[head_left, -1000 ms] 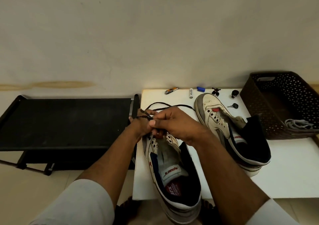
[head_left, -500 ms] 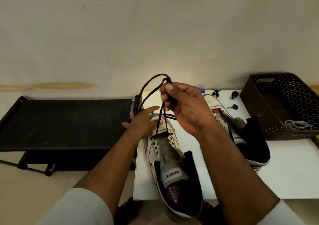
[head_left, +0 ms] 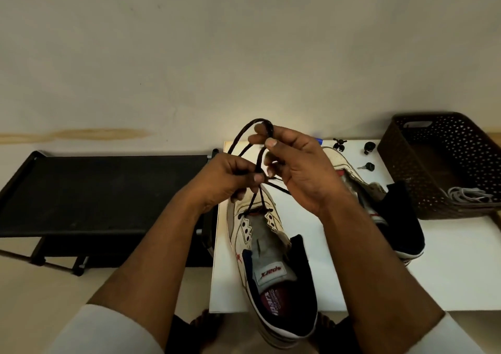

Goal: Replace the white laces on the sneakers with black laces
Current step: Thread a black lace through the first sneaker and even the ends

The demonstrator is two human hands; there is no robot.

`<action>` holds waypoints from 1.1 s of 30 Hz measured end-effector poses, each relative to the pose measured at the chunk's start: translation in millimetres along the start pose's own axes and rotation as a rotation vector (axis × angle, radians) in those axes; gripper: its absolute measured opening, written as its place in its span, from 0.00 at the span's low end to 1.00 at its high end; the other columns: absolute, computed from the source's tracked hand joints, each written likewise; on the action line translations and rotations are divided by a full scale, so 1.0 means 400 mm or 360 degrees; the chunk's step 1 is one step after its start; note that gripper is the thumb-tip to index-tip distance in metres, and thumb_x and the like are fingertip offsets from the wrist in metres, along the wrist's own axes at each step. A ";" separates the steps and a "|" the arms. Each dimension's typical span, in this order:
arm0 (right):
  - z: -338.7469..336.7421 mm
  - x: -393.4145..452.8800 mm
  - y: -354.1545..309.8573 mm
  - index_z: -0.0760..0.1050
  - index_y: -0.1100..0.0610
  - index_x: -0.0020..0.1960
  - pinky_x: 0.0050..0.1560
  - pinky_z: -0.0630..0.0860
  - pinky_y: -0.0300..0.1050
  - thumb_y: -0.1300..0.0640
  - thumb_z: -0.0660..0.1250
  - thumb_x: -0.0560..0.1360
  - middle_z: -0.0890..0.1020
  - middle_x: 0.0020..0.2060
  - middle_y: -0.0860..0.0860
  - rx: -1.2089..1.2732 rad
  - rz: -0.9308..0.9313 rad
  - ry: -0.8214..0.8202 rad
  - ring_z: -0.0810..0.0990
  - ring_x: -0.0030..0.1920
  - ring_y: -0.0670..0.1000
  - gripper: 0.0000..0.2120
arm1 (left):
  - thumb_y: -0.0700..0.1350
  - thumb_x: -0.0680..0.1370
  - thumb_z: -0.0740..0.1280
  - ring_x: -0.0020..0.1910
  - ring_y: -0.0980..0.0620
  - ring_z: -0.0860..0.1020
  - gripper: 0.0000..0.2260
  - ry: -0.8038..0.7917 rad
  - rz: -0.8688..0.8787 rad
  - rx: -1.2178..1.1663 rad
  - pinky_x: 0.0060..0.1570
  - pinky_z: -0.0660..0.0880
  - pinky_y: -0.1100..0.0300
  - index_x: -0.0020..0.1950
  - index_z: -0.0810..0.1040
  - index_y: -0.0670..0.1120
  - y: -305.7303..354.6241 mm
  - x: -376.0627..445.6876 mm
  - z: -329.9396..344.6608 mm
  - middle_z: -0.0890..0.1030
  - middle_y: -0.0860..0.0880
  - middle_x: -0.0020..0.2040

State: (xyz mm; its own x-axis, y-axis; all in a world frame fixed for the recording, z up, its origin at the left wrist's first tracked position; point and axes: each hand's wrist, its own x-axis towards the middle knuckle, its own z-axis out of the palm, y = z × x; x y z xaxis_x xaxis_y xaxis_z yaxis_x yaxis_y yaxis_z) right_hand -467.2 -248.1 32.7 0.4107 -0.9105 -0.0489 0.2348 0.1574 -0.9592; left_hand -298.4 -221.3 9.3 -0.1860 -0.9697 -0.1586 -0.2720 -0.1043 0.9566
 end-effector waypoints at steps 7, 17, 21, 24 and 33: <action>-0.035 -0.015 0.093 0.81 0.57 0.54 0.32 0.70 0.39 0.59 0.63 0.79 0.83 0.49 0.53 -0.0710 0.0536 -0.0235 0.75 0.35 0.47 0.09 | 0.39 0.74 0.71 0.43 0.59 0.79 0.07 0.0252 0.0262 0.0122 0.44 0.74 0.69 0.50 0.84 0.48 -0.020 0.020 0.014 0.81 0.50 0.42; 0.001 0.005 0.137 0.80 0.56 0.40 0.36 0.72 0.39 0.55 0.59 0.81 0.81 0.31 0.50 -0.0573 0.0375 -0.0046 0.75 0.32 0.47 0.15 | 0.56 0.71 0.72 0.64 0.64 0.68 0.29 -0.0315 -0.0242 0.0536 0.60 0.67 0.67 0.69 0.65 0.66 -0.098 -0.023 -0.038 0.69 0.64 0.64; 0.023 0.013 0.139 0.78 0.54 0.36 0.31 0.71 0.39 0.54 0.59 0.81 0.78 0.28 0.50 -0.0523 0.0359 0.0112 0.74 0.29 0.47 0.17 | 0.50 0.68 0.77 0.64 0.62 0.72 0.35 -0.0006 -0.0159 -0.0067 0.63 0.74 0.60 0.69 0.63 0.64 -0.142 -0.036 0.099 0.71 0.56 0.66; 0.034 0.008 0.143 0.77 0.53 0.34 0.27 0.67 0.36 0.53 0.58 0.82 0.75 0.27 0.50 -0.0444 0.0376 0.0196 0.70 0.26 0.45 0.19 | 0.48 0.61 0.79 0.69 0.51 0.70 0.44 0.0137 -0.0256 -0.0303 0.65 0.72 0.48 0.71 0.62 0.68 -0.168 -0.015 0.128 0.73 0.51 0.67; 0.041 0.006 0.105 0.80 0.58 0.41 0.49 0.75 0.46 0.53 0.61 0.80 0.82 0.37 0.50 -0.1484 0.0143 -0.0142 0.80 0.41 0.49 0.14 | 0.49 0.73 0.69 0.69 0.42 0.71 0.28 0.0411 -0.0599 0.0148 0.67 0.68 0.40 0.72 0.67 0.50 -0.164 0.028 0.168 0.73 0.45 0.68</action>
State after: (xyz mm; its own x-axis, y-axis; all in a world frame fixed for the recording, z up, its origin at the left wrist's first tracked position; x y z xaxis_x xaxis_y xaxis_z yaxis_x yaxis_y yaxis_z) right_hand -442.0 -237.5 -3.0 0.4678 -0.8712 -0.1492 -0.5856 -0.1791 -0.7905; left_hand -345.9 -210.5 -71.6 0.1799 -0.8927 -0.4131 -0.3611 -0.4506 0.8164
